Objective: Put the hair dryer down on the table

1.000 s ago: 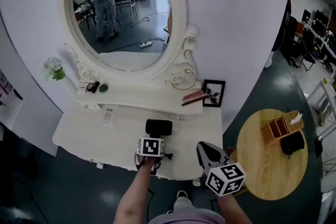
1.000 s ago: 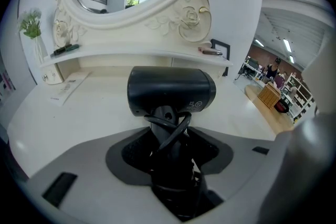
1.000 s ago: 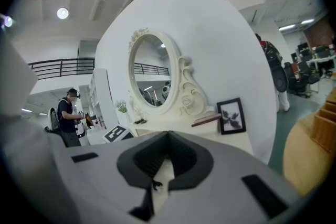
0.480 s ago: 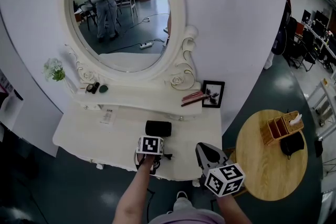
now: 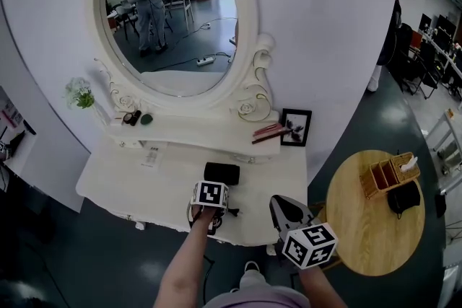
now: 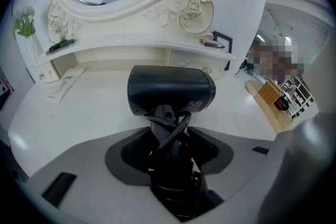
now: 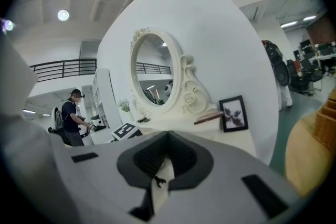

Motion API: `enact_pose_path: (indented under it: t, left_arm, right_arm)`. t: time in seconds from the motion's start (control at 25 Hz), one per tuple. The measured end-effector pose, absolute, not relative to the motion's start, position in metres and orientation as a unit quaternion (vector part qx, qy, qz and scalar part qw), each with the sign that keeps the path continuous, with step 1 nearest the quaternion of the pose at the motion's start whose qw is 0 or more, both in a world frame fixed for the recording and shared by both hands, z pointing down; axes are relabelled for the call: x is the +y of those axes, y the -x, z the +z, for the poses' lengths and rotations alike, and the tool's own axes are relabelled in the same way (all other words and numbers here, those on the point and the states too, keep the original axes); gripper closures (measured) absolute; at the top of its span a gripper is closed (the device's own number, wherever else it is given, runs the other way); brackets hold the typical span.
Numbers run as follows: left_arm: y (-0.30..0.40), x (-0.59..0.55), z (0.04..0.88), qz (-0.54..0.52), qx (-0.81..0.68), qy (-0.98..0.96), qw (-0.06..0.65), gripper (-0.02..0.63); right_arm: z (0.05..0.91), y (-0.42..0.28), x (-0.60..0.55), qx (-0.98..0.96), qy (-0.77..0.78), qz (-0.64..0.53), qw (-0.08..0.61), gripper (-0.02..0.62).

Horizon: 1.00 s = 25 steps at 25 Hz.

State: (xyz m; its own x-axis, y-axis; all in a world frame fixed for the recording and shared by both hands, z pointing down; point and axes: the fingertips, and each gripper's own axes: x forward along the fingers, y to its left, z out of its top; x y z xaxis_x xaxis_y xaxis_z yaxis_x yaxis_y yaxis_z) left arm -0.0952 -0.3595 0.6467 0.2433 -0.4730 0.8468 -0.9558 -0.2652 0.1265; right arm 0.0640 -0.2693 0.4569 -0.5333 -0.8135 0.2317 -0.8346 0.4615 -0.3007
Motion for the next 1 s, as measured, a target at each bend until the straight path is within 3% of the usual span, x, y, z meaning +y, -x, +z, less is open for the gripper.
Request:
enact_pose_path:
  t: [0.48, 0.76, 1.0]
  left_arm:
    - [0.107, -0.359, 0.611, 0.269, -0.548, -0.719, 0.332, 0.356]
    - [0.125, -0.351, 0.562, 0.209, -0.574, -0.735, 0.294, 0.442]
    - [0.139, -0.335, 0.521, 0.171, -0.599, -0.744, 0.244, 0.463]
  right_arm:
    - [0.453, -0.058, -0.261, -0.862, -0.470, 0.186, 0.031, 0.592]
    - [0.450, -0.042, -0.256, -0.872, -0.454, 0.181, 0.033, 0.592]
    - [0.444, -0.029, -0.256, -0.881, -0.439, 0.175, 0.031, 0.592]
